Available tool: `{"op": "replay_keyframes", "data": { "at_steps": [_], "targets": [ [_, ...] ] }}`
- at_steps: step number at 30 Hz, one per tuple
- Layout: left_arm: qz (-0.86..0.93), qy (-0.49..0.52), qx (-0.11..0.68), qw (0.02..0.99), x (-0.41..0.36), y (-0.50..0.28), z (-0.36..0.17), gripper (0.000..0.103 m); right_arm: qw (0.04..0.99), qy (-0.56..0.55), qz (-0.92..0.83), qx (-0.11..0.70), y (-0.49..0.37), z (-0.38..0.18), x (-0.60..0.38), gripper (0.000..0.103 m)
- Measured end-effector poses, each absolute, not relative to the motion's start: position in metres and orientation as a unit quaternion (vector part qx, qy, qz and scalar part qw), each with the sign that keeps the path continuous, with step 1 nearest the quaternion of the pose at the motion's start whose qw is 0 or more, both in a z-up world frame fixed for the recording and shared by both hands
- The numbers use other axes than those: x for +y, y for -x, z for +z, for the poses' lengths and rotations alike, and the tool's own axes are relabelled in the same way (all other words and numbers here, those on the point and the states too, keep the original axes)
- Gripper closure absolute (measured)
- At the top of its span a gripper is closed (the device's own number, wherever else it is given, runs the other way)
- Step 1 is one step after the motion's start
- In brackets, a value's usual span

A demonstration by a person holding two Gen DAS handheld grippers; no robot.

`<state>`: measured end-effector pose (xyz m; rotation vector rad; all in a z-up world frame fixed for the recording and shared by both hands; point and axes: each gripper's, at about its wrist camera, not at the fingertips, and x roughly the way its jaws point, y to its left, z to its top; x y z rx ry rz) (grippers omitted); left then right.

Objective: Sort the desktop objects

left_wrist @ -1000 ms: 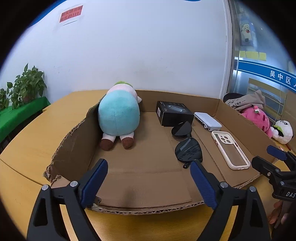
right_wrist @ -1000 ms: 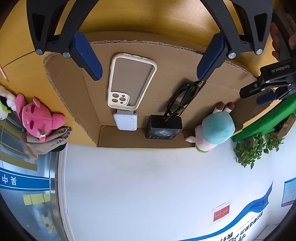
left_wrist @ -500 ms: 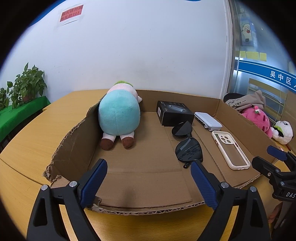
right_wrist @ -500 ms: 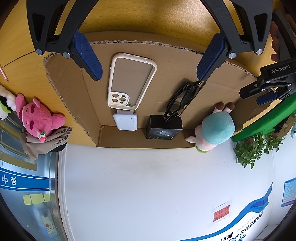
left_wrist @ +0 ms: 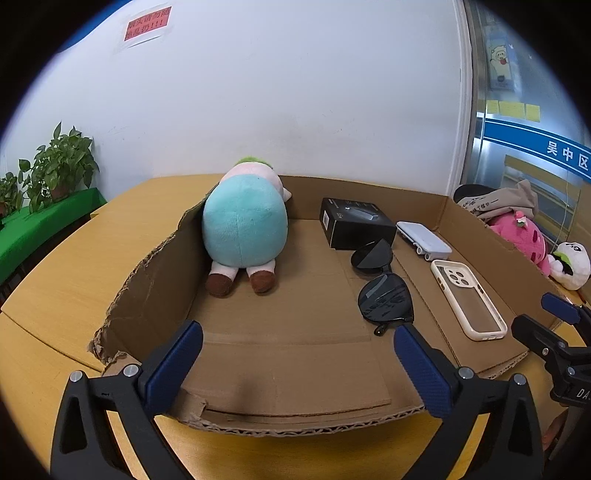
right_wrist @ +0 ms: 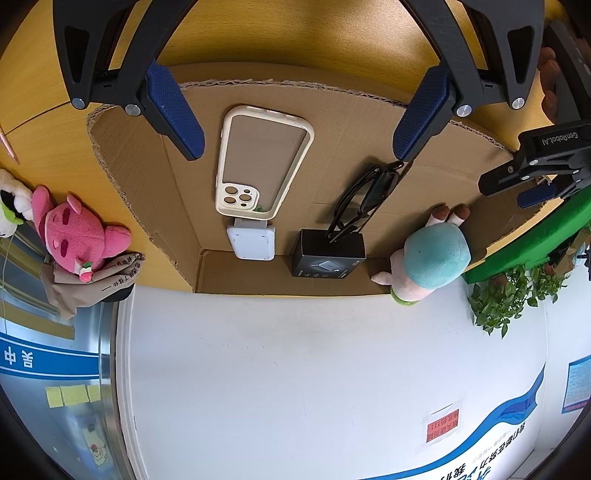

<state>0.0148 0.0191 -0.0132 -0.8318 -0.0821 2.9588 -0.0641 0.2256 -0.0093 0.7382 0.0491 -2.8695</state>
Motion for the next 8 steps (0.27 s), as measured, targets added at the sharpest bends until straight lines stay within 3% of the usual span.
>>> {"op": "replay_keyframes", "data": {
  "at_steps": [8],
  "targets": [
    [0.962, 0.271, -0.027, 0.033, 0.0187, -0.0152, -0.0136, 0.000, 0.089, -0.248, -0.965, 0.017, 0.0637, -0.0091, 0.2257, 0.000]
  ]
}}
